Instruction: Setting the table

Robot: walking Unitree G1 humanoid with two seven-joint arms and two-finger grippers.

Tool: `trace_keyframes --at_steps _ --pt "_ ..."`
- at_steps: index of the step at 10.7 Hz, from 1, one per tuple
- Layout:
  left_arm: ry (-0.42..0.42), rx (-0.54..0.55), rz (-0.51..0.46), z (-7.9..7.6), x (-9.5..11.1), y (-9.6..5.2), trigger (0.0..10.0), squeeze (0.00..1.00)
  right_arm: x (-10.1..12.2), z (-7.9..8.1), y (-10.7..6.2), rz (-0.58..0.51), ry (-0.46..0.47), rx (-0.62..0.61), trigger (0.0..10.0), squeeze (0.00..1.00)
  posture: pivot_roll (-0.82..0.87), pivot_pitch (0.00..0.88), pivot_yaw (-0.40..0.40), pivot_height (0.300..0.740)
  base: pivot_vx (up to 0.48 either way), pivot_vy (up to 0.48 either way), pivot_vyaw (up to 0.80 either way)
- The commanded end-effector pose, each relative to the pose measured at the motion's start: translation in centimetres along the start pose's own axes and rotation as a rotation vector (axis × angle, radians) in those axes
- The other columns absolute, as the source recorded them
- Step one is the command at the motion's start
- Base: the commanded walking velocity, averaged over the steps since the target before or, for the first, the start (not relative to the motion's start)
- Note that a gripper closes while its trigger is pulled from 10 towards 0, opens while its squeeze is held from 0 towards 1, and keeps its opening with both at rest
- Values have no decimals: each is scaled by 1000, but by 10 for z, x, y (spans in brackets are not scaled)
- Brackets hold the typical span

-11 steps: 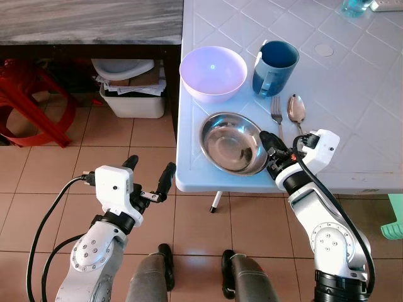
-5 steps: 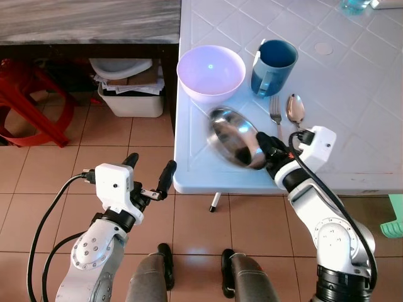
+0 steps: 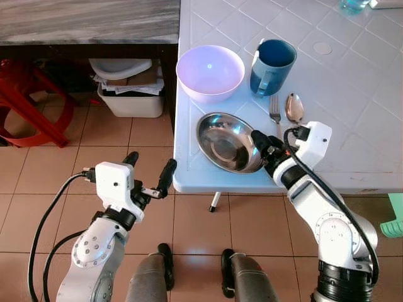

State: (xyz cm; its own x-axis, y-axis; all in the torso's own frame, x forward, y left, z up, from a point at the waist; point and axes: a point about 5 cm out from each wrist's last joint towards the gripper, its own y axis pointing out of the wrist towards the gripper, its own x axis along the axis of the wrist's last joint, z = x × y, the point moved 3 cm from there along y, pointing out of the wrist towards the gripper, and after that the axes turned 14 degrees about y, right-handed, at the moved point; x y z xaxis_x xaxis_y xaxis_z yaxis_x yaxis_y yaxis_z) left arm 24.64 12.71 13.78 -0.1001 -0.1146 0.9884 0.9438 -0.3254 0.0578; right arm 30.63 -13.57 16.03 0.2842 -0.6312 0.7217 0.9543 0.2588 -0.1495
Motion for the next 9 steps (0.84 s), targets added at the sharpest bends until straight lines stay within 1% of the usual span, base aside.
trace_keyframes --at_steps 1,3,4,5,6,7,9 --pt "-3 4 26 -1 -6 -2 10000 0 -15 -7 2 77 17 -33 10000 0 -28 275 14 740 0 0 0" --pt "-4 9 26 -2 -7 0 10000 0 -13 -8 4 98 -16 -43 10000 0 -29 271 6 740 0 0 0" --pt "-4 12 27 -2 -7 0 10000 0 -10 -7 5 91 -25 -44 10000 0 -30 271 6 740 0 0 0" --pt "-3 14 28 -1 -7 0 10000 0 -8 -8 5 81 -37 -55 10000 0 -33 270 5 740 0 0 0" --pt "-2 15 29 -1 -8 1 10000 0 -2 -10 5 60 -70 -82 10000 0 -36 265 4 740 0 0 0" --pt "-1 14 28 -1 -8 2 10000 0 5 -9 7 32 -110 -81 10000 0 -38 263 4 740 0 0 0" --pt "-2 11 24 -2 -9 4 10000 0 13 -6 9 8 -153 -78 10000 0 -42 254 3 740 0 0 0"
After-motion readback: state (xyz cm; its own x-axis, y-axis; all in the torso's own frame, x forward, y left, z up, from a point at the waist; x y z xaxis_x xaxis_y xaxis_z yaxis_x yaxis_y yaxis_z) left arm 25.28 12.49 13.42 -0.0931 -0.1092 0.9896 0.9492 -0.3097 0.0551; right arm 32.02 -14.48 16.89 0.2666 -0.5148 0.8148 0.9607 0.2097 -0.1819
